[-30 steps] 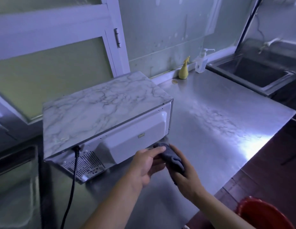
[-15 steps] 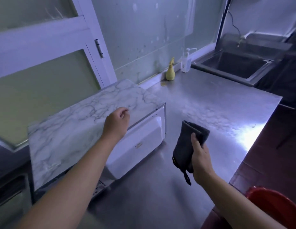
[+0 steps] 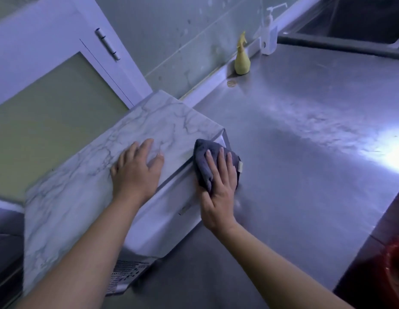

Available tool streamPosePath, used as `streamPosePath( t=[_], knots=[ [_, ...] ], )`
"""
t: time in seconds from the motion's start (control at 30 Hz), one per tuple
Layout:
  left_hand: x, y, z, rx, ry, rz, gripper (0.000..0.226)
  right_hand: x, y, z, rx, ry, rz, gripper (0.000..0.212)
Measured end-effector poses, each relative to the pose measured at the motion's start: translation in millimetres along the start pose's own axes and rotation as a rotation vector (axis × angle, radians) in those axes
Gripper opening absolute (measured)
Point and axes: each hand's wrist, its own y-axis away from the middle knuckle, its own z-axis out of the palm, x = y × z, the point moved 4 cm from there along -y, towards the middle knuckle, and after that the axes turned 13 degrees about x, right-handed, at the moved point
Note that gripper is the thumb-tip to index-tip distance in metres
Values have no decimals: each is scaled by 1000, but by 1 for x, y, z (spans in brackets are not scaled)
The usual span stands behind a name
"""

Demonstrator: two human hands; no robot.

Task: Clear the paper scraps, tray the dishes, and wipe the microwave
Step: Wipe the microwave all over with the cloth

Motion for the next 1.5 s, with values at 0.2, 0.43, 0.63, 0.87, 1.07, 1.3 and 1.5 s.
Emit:
streamPosePath(
  t=[0.2,0.43,0.63,0.87,1.07,1.3,1.5],
  knots=[
    [2,1,-3,1,8,-47,66,49,11,-9,55,-268,375,48],
    [0,2,-5,13,28,-69,65,90,55,-44,45,-345,1131,22],
    [1,3,-7,9,30,-74,65,15,-15,-44,203,-343,377,46],
    [4,4,-9,21,21,-63,64,-1,-36,11,60,20,-46,61],
    [0,0,-6,35,43,-50,69,41,-10,7,118,-219,203,57],
    [4,0,-7,42,48,-49,70,116,17,1,190,-266,1095,50],
    [7,-1,-8,40,45,-77,66,136,-13,-5,207,-390,1404,51]
  ],
)
